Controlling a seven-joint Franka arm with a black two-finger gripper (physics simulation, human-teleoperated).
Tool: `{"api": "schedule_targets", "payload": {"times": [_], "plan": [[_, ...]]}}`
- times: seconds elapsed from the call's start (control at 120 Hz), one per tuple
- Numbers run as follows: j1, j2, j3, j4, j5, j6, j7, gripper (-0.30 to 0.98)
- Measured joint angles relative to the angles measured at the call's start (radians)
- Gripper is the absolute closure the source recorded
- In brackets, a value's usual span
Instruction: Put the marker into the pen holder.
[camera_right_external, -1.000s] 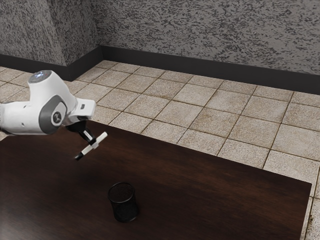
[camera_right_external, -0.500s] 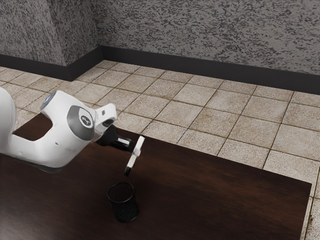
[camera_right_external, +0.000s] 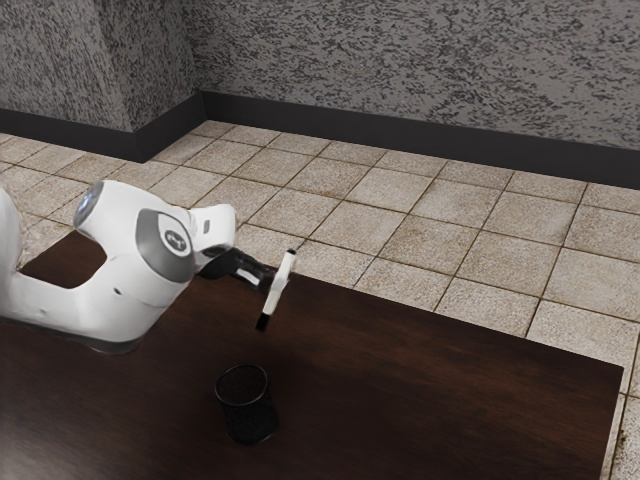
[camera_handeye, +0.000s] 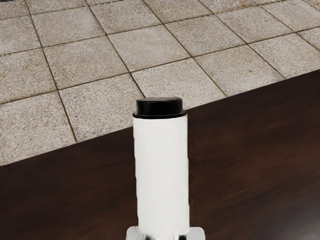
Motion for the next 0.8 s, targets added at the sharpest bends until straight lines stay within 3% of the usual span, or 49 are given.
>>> {"api": "schedule_targets", "payload": {"times": [0.158,0.408,0.8], "plan": [[0.06,-0.144,-0.02,-0.123,-0.034,-0.015,0.072,0.79],[0.085,-0.183,-0.135,-0.174,-0.123,-0.026,0.152,0.79],[0.123,-0.274,-0.2,-0.292,-0.198,-0.041,0.225,0.79]]}}
